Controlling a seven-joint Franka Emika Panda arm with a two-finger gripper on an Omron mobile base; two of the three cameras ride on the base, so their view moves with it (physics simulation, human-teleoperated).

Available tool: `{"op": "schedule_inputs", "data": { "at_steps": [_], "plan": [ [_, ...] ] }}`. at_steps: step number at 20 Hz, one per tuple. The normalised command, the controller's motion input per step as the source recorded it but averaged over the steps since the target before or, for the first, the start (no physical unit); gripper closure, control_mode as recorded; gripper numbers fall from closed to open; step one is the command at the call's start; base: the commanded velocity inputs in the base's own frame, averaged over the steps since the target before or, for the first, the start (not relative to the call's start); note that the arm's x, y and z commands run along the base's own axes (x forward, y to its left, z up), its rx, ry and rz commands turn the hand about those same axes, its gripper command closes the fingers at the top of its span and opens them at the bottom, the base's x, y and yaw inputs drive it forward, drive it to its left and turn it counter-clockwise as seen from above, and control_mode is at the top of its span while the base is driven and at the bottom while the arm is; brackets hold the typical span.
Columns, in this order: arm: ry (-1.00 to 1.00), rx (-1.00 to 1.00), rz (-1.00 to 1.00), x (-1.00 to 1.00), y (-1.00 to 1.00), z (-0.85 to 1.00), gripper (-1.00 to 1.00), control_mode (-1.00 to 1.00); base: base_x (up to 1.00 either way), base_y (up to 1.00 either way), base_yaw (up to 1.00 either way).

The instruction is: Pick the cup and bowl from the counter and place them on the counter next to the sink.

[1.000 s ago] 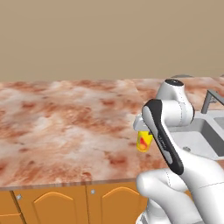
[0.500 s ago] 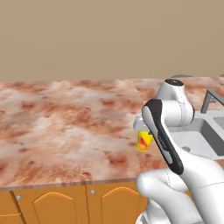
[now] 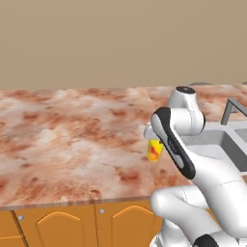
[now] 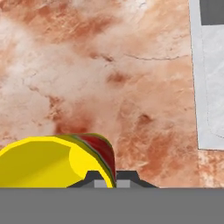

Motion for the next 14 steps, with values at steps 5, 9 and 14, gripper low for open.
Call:
{"op": "schedule_inputs", "data": {
  "at_steps": [5, 9, 14],
  "plan": [
    [-0.05, 0.00, 0.00, 0.16, -0.26, -0.23, 1.00, -1.00, 0.00, 0.00, 0.00],
    [-0.09, -0.05, 0.00, 0.01, -0.40, -0.43, 1.00, -1.00, 0.00, 0.00, 0.00],
    [-0.07, -0.09, 0.00, 0.00, -0.27, -0.44, 1.00, -1.00, 0.00, 0.00, 0.00]
  ]
}}
